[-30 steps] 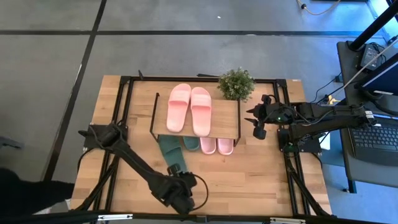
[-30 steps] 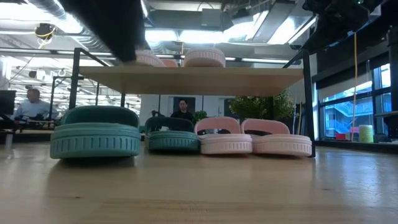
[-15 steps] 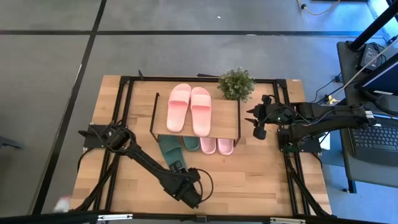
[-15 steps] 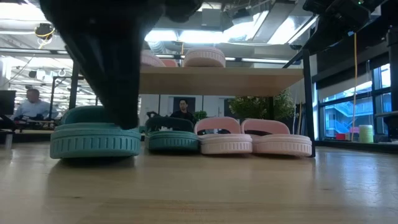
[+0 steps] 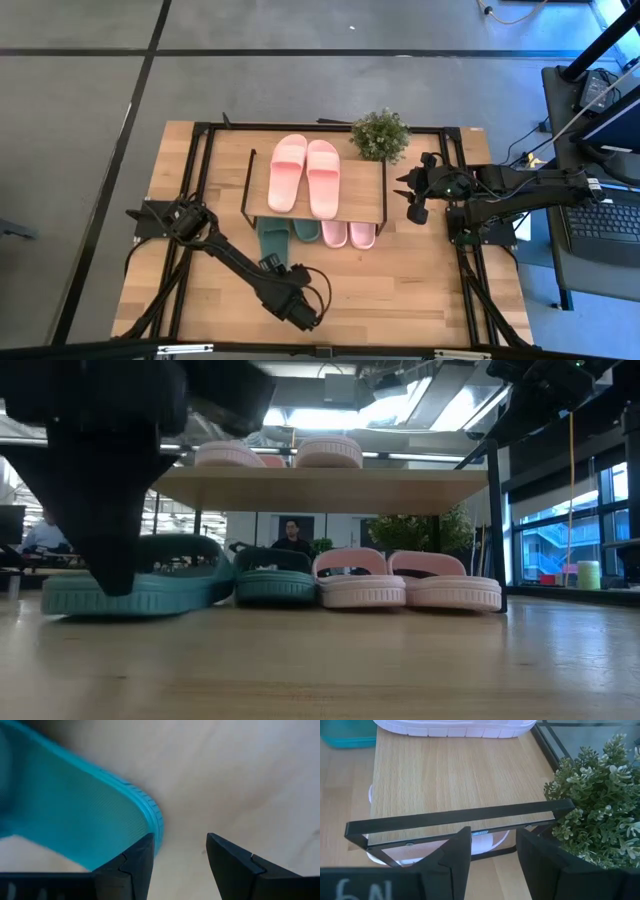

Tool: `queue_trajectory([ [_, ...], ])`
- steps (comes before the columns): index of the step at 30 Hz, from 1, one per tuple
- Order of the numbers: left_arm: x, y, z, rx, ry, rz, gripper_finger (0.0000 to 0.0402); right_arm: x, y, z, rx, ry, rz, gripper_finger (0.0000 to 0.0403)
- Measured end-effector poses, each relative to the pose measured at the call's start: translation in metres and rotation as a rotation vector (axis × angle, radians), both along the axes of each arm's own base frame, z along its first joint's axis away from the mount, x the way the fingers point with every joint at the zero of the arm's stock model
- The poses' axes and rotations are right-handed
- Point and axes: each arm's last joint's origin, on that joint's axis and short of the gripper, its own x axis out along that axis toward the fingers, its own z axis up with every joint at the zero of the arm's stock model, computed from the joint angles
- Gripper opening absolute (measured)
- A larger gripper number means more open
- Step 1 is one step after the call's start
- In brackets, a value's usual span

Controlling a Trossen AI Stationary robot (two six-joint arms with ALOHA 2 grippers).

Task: Pick and place slides into the shelf
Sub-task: Put the green slide under the shelf

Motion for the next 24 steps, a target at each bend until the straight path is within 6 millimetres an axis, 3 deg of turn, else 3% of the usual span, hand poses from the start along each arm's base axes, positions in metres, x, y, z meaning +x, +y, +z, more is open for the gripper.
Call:
queue_trajectory([
  [4, -0.005, 0.008, -0.001, 0.064, 0.044, 0.03, 0.0173, 0.0, 0.0, 0.0, 0.002, -0.002, -0.002, 0.0157],
  [20, 0.009, 0.048, 0.003, 0.226, 0.106, -0.024, 0.0173, 0.0, 0.0, 0.0, 0.014, -0.006, -0.012, 0.0157],
  [24, 0.009, 0.05, 0.002, 0.214, 0.116, -0.017, 0.0173, 0.0, 0.0, 0.0, 0.014, -0.006, -0.012, 0.0157],
])
